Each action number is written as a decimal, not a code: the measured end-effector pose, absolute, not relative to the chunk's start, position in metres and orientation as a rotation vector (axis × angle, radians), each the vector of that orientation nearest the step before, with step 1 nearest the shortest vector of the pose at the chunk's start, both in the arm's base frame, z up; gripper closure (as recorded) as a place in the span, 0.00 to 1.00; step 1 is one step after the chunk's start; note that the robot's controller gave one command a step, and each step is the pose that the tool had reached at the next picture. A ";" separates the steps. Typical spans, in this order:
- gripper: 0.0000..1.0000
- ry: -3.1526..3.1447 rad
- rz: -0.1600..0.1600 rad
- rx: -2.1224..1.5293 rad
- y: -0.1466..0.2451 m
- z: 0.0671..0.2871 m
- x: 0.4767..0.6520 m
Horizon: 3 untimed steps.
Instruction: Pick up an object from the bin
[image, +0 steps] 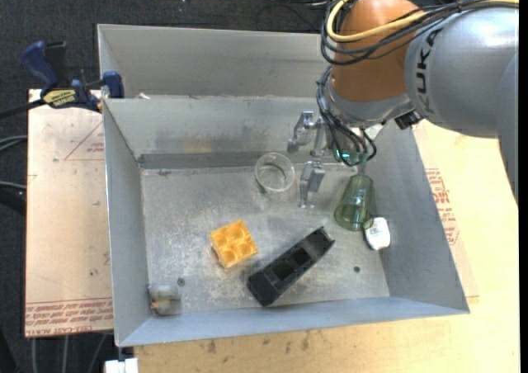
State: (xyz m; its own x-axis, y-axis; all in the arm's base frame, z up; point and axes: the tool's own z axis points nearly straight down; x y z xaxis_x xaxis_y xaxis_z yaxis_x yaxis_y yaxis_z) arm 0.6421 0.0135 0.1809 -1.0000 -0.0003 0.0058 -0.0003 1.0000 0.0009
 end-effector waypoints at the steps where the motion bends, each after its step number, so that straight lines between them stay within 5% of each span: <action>1: 0.00 -3.143 -0.002 0.000 0.013 0.185 0.644; 2: 0.00 -3.148 -0.002 0.116 0.003 0.154 0.638; 3: 0.00 -3.115 -0.004 0.419 -0.017 0.127 0.596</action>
Offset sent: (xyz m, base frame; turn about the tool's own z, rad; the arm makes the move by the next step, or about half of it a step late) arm -0.0189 -0.0326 -0.0845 -0.1857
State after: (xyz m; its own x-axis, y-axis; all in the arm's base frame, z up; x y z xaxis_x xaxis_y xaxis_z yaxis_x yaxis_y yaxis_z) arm 0.5958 -0.0170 0.1269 -0.9645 -0.2641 -0.0014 -0.2641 0.9645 0.0022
